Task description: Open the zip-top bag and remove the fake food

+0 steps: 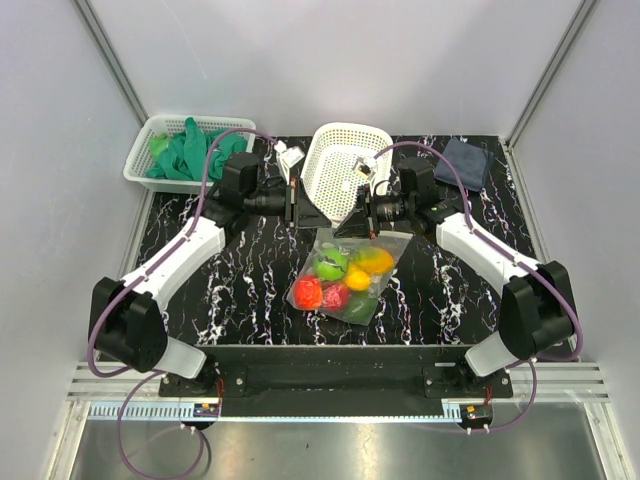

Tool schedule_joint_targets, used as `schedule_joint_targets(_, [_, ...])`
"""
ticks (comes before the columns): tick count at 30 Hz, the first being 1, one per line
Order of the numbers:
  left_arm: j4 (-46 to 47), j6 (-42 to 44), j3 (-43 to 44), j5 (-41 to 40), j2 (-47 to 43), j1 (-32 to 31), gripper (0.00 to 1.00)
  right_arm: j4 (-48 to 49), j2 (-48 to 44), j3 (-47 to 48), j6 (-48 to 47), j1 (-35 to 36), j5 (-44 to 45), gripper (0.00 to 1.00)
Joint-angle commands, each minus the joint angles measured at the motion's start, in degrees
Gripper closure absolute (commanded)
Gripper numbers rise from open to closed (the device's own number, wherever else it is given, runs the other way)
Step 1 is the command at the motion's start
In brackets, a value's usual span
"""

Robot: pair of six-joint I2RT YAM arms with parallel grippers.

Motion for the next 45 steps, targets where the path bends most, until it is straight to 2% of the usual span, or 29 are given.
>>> schedule_joint_targets(1, [0.9,1.5,0.3,-5.3,-5.2,-0.4,0.72,2.4,-2.0,0.3,1.9,0.3,0.0,1.0])
schedule_joint_targets(4, [1.7,2.6,-3.3,-8.6,-8.0,-0.4,0.5,2.4,-2.9,0.1,2.6,0.3,-0.6,1.0])
schedule_joint_targets(5, [2.2,2.8,-4.2,-8.9,-8.7,-0.4,0.47,2.4,-3.1,0.1,2.8,0.3,-1.3,1.0])
schedule_joint_targets(8, [4.0,2.5,-8.0,-9.9,-10.7,-0.4,0.42,2.4,-3.5,-0.1,3.2,0.3,-2.4,1.0])
schedule_joint_targets(12, [5.0,2.0,-10.1,-9.8,-10.4,-0.4,0.43,2.4,-4.2,-0.7,3.3,0.3,-2.0,1.0])
schedule_joint_targets(17, [6.7,0.9,-9.9,-9.9,-9.1,-0.4,0.54,2.4,-4.3,-0.6,3.9,0.3,-2.8,1.0])
schedule_joint_targets(20, [8.1,-0.3,-9.2,-9.1,-8.5,-0.6,0.67,2.4,-4.4,-0.4,4.4,0.3,-3.4,1.0])
schedule_joint_targets(21, [8.6,-1.0,-9.0,-8.7,-8.4,-0.7,0.77,2.5,-4.3,-0.1,4.6,0.3,-3.3,0.99])
schedule_joint_targets(22, [9.1,-1.2,-8.9,-8.3,-8.4,-0.8,0.82,2.4,-4.2,0.2,4.8,0.3,-3.5,0.94])
schedule_joint_targets(23, [9.7,-1.4,-8.8,-8.1,-8.2,-1.1,0.87,2.4,-4.0,0.4,4.9,0.3,-4.3,0.83])
schedule_joint_targets(24, [9.8,-1.4,-8.7,-7.7,-8.1,-1.2,0.97,2.4,-3.3,1.2,4.9,0.3,-4.9,0.8])
schedule_joint_targets(25, [9.9,-1.4,-8.9,-7.7,-8.2,-1.4,1.0,2.3,-2.9,1.8,5.3,0.3,-5.2,0.78])
schedule_joint_targets(27, [9.9,-1.5,-9.2,-7.9,-8.1,-1.7,1.0,2.3,-2.0,3.0,5.5,0.3,-5.7,0.61])
schedule_joint_targets(31, [9.9,-1.5,-9.7,-8.3,-8.2,-2.1,1.0,2.4,-0.3,5.3,5.7,0.6,-5.8,0.49])
schedule_joint_targets(39, [9.0,-1.2,-9.1,-8.1,-8.7,-2.3,1.0,2.3,2.3,8.8,6.5,0.8,-6.0,0.47])
schedule_joint_targets(45, [8.6,-1.1,-9.2,-8.4,-8.8,-2.3,1.0,2.3,3.5,10.2,6.9,0.9,-6.1,0.54])
